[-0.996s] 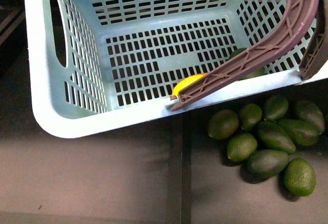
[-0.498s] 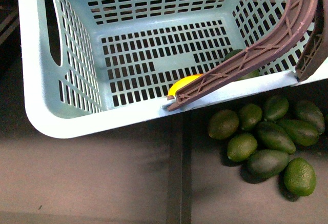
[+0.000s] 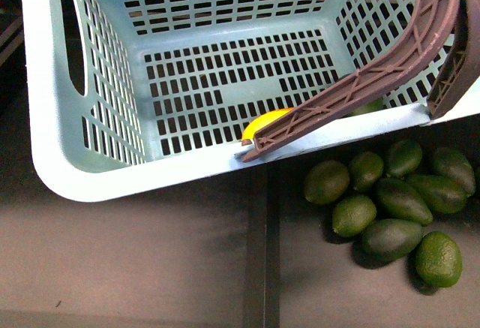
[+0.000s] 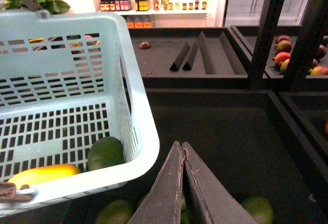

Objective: Pick mango and avocado into basket

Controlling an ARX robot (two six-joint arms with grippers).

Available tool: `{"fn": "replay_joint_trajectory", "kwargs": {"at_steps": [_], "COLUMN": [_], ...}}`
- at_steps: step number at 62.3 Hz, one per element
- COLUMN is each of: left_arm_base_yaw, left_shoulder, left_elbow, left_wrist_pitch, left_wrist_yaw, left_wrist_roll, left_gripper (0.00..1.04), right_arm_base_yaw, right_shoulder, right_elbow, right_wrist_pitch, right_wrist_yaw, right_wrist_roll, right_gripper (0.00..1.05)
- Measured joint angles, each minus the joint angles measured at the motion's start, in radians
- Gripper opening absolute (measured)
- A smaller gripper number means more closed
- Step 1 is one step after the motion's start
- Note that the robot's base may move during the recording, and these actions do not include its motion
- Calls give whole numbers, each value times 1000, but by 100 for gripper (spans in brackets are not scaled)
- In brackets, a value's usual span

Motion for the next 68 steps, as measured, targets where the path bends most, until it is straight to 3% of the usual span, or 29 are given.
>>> {"fn": "replay_joint_trajectory", "kwargs": {"at_steps": [55, 62, 68], "left_arm_base_yaw": [0, 0, 0], "left_shoulder": [0, 0, 0], "left_elbow": [0, 0, 0], "left_wrist_pitch": [0, 0, 0], "left_wrist_yaw": [1, 2, 1], "left_wrist_roll": [0, 0, 0], "left_gripper": [27, 27, 27], "right_arm_base_yaw": [0, 0, 0], "right_shoulder": [-362, -497, -530], "right_elbow": [0, 0, 0], "right_wrist_pitch": [-353, -514, -526], "right_wrist_yaw": [0, 1, 0], "right_wrist_roll": [0, 0, 0], "right_gripper": [2, 2, 2]}}
